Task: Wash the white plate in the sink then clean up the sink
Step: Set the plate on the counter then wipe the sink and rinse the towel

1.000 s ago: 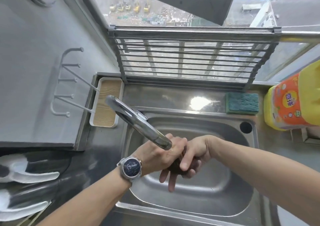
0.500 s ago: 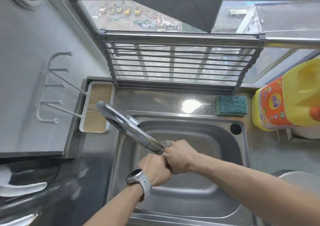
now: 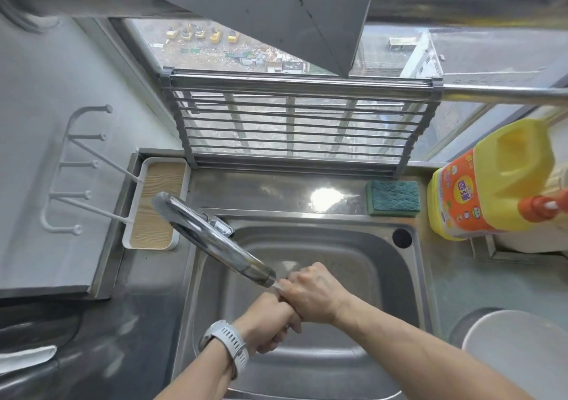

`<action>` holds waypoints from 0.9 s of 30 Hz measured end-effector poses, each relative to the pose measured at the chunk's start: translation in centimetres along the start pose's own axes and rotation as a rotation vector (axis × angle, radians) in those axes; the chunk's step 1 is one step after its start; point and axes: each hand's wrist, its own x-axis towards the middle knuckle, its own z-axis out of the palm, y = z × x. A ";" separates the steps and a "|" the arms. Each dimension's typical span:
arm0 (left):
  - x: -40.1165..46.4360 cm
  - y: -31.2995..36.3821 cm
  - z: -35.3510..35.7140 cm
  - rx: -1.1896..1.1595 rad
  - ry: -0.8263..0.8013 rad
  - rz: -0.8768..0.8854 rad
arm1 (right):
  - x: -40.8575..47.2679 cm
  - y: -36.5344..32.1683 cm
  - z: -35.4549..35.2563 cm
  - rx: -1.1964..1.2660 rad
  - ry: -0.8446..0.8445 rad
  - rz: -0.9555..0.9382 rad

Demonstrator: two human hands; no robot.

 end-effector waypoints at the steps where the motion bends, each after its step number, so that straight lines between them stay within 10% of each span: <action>1: 0.0 -0.2 0.1 -0.006 0.005 -0.008 | 0.0 0.0 0.0 -0.010 -0.002 -0.003; 19: -0.5 -3.9 2.3 -0.224 0.106 0.163 | -4.7 -0.1 -1.5 0.129 -0.277 0.330; 27: -0.6 -8.1 2.2 -0.464 0.032 0.071 | -12.4 0.9 -3.3 1.442 -0.183 0.866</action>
